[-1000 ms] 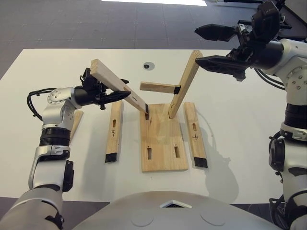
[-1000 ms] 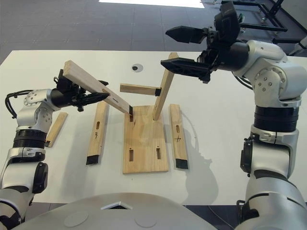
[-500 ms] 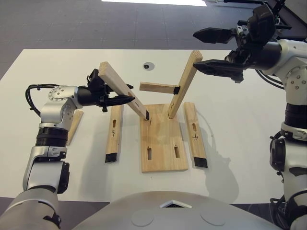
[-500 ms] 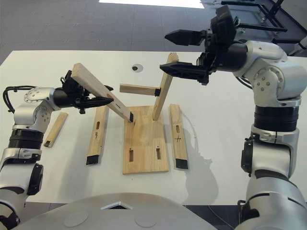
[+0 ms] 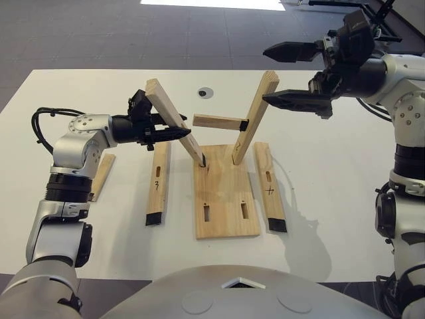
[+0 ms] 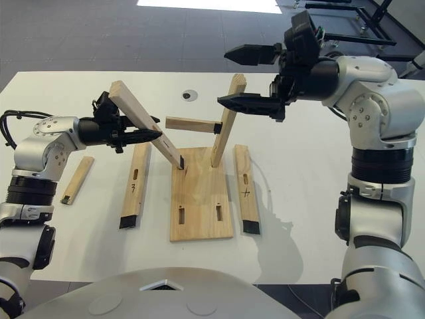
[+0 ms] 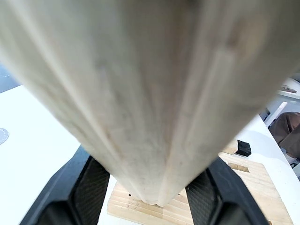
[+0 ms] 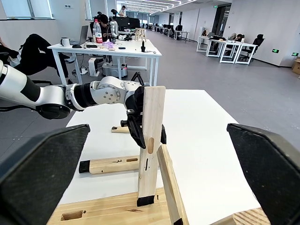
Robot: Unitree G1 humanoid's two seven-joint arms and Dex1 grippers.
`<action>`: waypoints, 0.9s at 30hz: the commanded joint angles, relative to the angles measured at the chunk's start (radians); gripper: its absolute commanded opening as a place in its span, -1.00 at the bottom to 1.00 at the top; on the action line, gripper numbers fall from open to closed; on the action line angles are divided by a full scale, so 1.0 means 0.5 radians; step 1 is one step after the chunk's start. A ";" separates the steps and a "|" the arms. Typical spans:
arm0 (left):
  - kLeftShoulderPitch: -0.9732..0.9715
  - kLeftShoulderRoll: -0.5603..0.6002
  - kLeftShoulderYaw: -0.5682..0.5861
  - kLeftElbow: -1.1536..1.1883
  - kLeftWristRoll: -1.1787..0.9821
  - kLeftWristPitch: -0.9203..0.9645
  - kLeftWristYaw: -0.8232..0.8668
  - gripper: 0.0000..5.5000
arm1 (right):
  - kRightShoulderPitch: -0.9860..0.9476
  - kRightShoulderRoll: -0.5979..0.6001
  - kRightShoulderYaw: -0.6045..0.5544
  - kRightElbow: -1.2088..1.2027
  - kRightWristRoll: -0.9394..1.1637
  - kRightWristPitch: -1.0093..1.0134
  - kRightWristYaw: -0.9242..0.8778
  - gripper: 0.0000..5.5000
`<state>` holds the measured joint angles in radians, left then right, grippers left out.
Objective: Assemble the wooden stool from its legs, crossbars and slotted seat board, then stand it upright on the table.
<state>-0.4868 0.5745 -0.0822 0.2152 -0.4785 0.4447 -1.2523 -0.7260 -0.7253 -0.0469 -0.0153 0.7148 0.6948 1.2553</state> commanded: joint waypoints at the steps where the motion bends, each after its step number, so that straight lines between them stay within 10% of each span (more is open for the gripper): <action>1: 0.088 0.087 -0.128 0.148 0.186 0.052 0.009 -0.23 | -0.078 0.011 0.002 0.006 -0.018 -0.024 0.002 0.96; 27: -0.042 0.048 -0.383 0.347 0.341 -0.059 0.164 -0.23 | 0.088 0.092 0.189 0.266 -0.229 -0.131 0.092 0.96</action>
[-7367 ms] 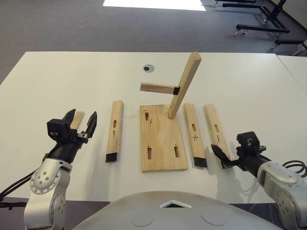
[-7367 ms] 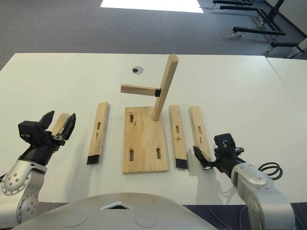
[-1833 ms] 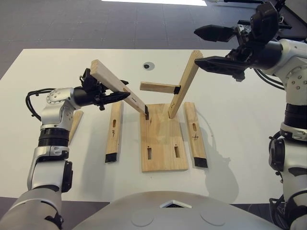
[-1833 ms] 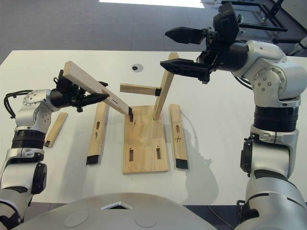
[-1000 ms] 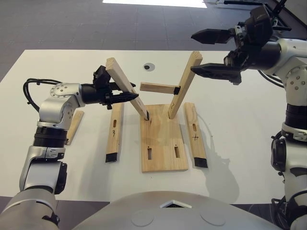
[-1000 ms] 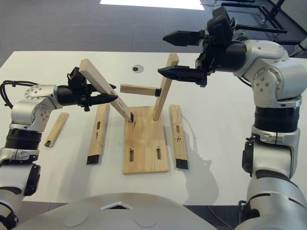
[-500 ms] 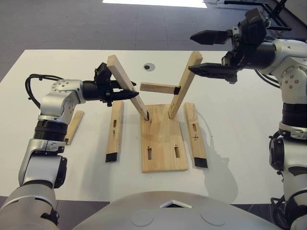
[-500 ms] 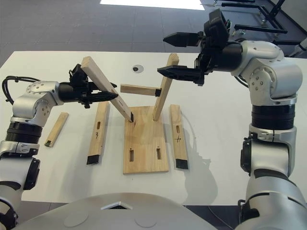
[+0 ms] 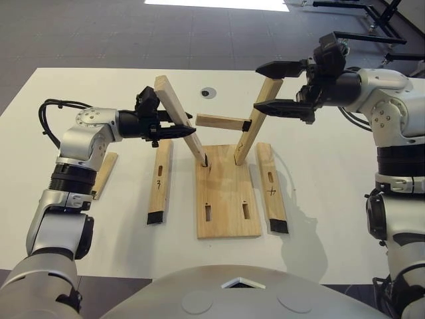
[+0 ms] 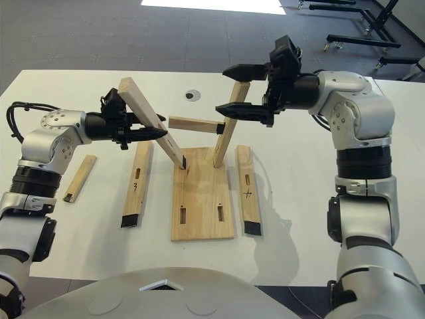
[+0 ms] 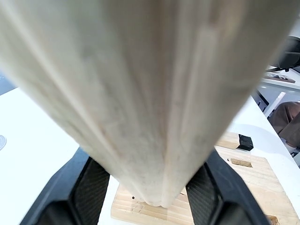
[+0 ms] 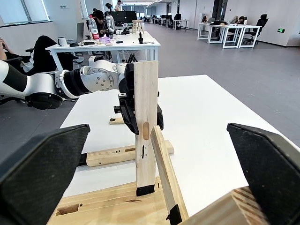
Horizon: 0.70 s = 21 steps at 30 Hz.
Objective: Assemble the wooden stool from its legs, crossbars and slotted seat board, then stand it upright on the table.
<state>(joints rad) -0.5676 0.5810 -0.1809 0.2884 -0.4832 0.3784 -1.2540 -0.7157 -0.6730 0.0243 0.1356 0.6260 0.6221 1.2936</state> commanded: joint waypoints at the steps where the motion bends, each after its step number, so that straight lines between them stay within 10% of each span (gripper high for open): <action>1: 0.109 0.029 -0.178 0.237 0.336 0.075 0.163 -0.23 | 0.064 -0.009 0.045 -0.045 -0.044 0.031 0.006 0.96; 21: 0.059 0.038 -0.353 0.372 0.359 0.031 0.011 -0.23 | 0.067 0.005 0.028 -0.109 0.004 0.101 -0.044 0.96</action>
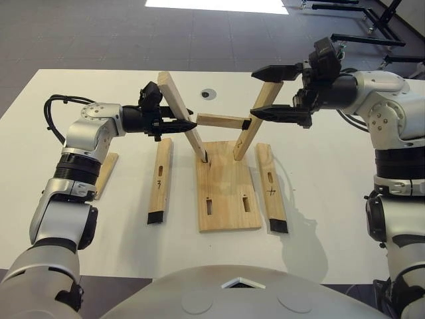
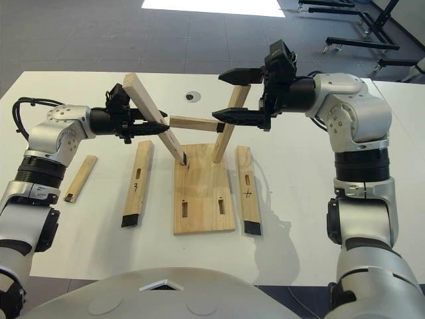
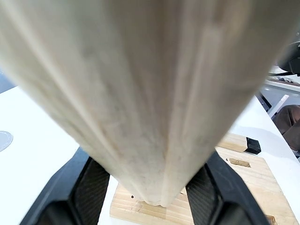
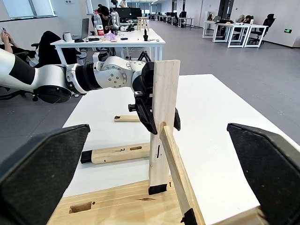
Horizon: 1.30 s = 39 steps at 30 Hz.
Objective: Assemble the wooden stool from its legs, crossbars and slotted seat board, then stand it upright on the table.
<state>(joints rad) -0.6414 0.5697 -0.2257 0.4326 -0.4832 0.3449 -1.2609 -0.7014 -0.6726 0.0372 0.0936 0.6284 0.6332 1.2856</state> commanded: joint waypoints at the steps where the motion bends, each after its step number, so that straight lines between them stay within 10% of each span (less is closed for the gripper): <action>1: 0.201 0.064 -0.269 0.084 0.359 0.102 0.022 -0.23 | 0.043 0.007 -0.003 -0.031 0.006 0.083 -0.034 0.96; 9: 0.200 0.083 -0.283 0.079 0.355 0.106 0.035 -0.23 | -0.191 -0.030 -0.266 0.188 0.195 0.238 -0.066 0.96; 39: 0.034 -0.044 -0.370 0.276 0.434 0.036 0.061 -0.23 | 0.114 -0.057 0.112 0.118 -0.139 0.055 0.079 0.96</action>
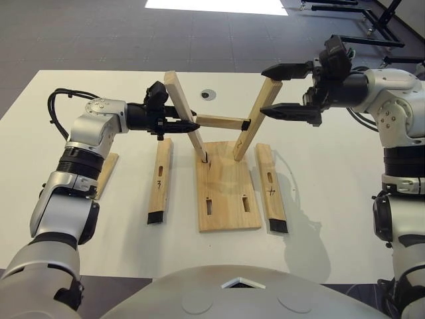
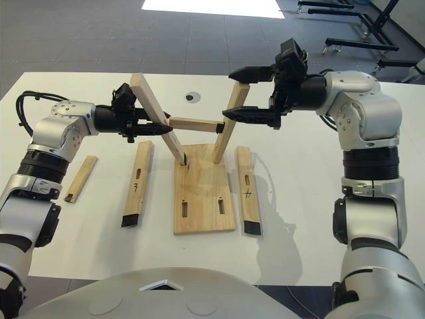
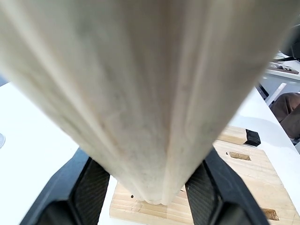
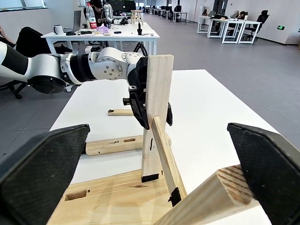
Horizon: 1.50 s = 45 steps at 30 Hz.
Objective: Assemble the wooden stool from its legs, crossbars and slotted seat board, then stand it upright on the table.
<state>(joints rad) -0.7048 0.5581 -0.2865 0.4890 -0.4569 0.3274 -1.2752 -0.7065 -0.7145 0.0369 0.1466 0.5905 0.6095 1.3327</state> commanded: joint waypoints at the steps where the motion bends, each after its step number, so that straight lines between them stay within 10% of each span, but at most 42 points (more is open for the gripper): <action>1: 0.145 -0.027 -0.267 0.165 0.394 0.069 0.088 -0.23 | 0.126 0.030 0.111 0.004 -0.057 0.106 -0.021 0.96; 25: 0.136 -0.014 -0.321 0.107 0.442 0.067 0.077 -0.23 | 0.022 0.070 0.021 -0.161 0.064 0.139 -0.110 0.96; 34: 0.115 0.023 -0.318 0.104 0.442 0.076 0.048 -0.23 | -0.135 0.369 -0.216 -0.669 0.273 0.147 -0.697 0.96; 45: 0.103 0.053 -0.317 0.097 0.436 0.093 0.028 -0.23 | 0.132 0.556 0.261 -0.863 -0.719 -0.588 -1.354 0.96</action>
<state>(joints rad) -0.7352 0.5560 -0.3442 0.4846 -0.4117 0.3243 -1.2871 -0.6832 -0.4561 0.1110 -0.2824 0.3389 0.3857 0.7153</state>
